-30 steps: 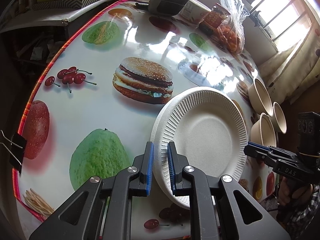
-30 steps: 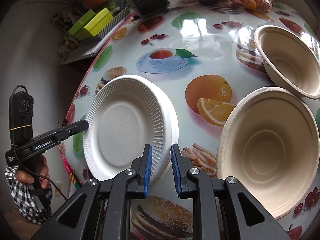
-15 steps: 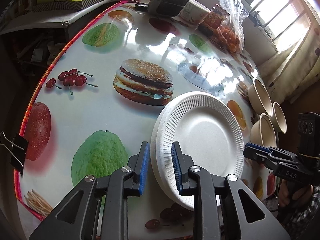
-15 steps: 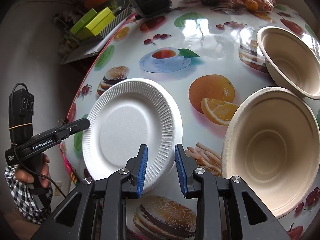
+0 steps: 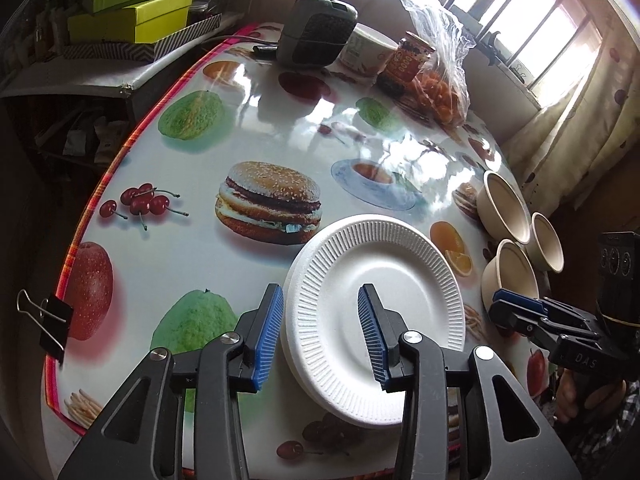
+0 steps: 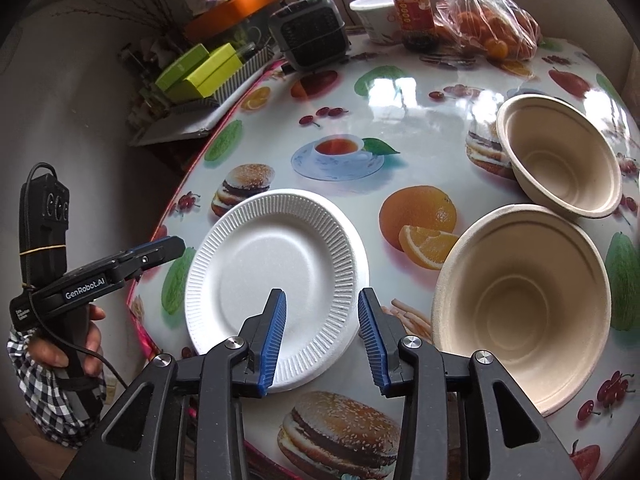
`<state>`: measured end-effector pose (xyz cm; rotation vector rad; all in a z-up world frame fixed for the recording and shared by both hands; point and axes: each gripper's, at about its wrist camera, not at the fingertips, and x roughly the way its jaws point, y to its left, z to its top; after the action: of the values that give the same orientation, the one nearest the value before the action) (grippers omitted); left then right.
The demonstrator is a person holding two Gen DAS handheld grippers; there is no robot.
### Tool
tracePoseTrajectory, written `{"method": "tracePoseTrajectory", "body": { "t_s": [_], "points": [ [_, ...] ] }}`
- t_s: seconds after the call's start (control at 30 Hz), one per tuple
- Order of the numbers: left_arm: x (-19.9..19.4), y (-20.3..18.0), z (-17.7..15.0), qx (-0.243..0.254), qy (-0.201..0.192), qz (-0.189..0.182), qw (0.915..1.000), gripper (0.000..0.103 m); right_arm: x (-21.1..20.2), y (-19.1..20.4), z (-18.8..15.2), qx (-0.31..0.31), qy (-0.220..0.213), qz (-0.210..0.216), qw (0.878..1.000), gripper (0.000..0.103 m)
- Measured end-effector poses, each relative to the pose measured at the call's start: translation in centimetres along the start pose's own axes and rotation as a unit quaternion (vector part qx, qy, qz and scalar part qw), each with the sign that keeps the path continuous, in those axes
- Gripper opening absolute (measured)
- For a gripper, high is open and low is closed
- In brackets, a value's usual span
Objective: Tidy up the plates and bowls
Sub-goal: 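Set the left tool's plate onto the stack while the right releases its plate, then move both open tools toward the kraft-paper bowls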
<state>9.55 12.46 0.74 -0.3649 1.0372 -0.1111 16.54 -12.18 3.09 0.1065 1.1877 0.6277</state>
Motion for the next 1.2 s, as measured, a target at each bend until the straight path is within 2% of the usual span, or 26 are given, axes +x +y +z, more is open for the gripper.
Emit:
{"method": "tracePoseTrajectory", "body": {
  "t_s": [0.2,0.37,0.63,0.87,1.0,1.2],
  "points": [
    [-0.8,-2.7,0.8,0.023,-0.013,-0.023,0.9994,0.04,-2.3,-0.1,-0.1,0.002,-0.032,-0.011,0.999,0.038],
    [-0.2,-5.1,1.3,0.039,-0.003,-0.039,0.9985,0.04,-4.7,-1.2,-0.4,0.015,-0.062,-0.037,0.997,0.043],
    [1.1,-9.7,2.3,0.074,0.009,-0.064,0.9952,0.04,-7.7,-4.9,-1.5,0.054,-0.098,-0.062,0.992,0.043],
    [2.7,-13.5,3.7,0.107,0.015,-0.074,0.9914,0.04,-10.1,-8.4,-1.7,0.081,-0.129,-0.102,0.983,0.043],
    [3.7,-14.9,4.8,0.108,0.016,-0.081,0.9907,0.04,-11.2,-10.4,-1.6,0.092,-0.148,-0.12,0.977,0.043],
    [5.7,-17.1,6.2,0.109,0.027,-0.085,0.99,0.04,-11.5,-13.6,-1.2,0.111,-0.153,-0.127,0.974,0.043]
  ]
}}
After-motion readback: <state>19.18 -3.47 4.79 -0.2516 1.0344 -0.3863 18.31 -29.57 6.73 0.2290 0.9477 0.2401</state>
